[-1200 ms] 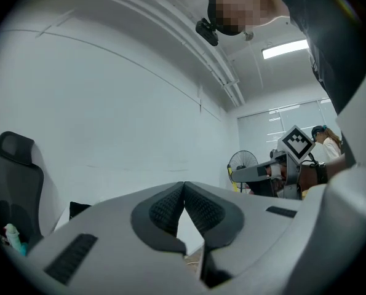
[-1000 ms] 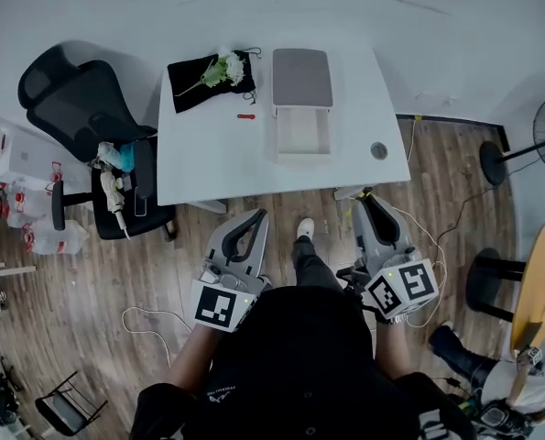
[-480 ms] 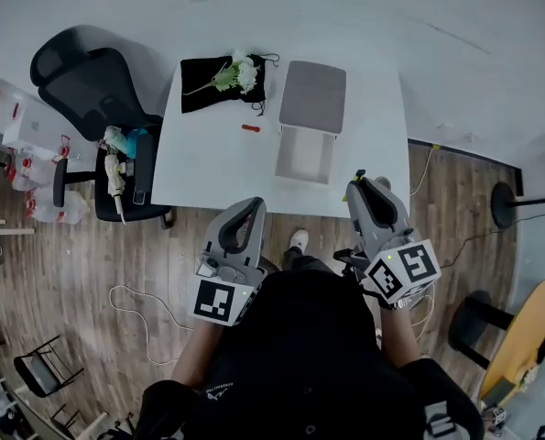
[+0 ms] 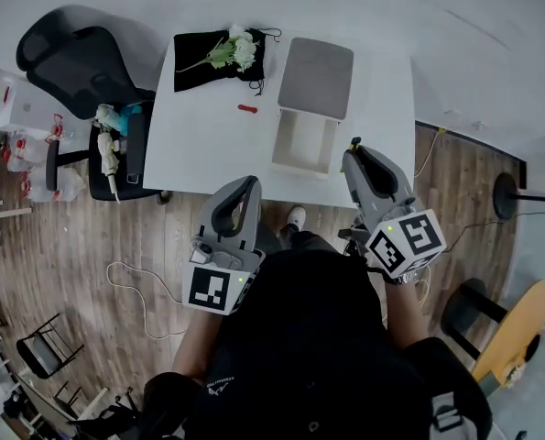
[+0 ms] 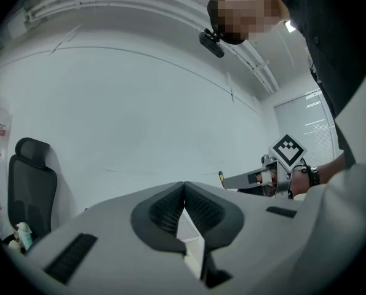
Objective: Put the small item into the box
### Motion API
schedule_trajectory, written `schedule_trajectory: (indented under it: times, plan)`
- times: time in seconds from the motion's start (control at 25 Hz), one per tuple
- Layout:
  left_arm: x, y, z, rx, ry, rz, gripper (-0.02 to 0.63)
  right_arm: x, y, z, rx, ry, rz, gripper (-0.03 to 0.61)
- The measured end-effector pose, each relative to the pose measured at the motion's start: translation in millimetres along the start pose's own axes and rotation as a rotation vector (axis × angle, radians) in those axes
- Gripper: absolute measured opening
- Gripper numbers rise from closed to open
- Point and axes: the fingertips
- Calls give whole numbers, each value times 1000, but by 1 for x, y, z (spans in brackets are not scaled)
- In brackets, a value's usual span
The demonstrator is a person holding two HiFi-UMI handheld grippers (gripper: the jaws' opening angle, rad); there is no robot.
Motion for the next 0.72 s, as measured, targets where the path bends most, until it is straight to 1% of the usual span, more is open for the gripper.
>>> schedule_trajectory:
  times: [0.08,0.28,0.44,0.72]
  plan:
    - [10,1,8,18,9,-8,5,11,2,-4,-3,2,23,69]
    - [41,21,21,-43,58,73,5,39,13,-23,28,43,88,67]
    - [62,27,31,-51,114,104,5,57,25,-33,59,83,145,67]
    - [95,31,57,-61,184,139,5,100,50,-46,97,119,256,68]
Point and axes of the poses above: the fingertips, and each gripper's own axes: x forward along the fingers, z to its left, y out of its underside, and after that the axes turned 10 degrees about z, right-handed
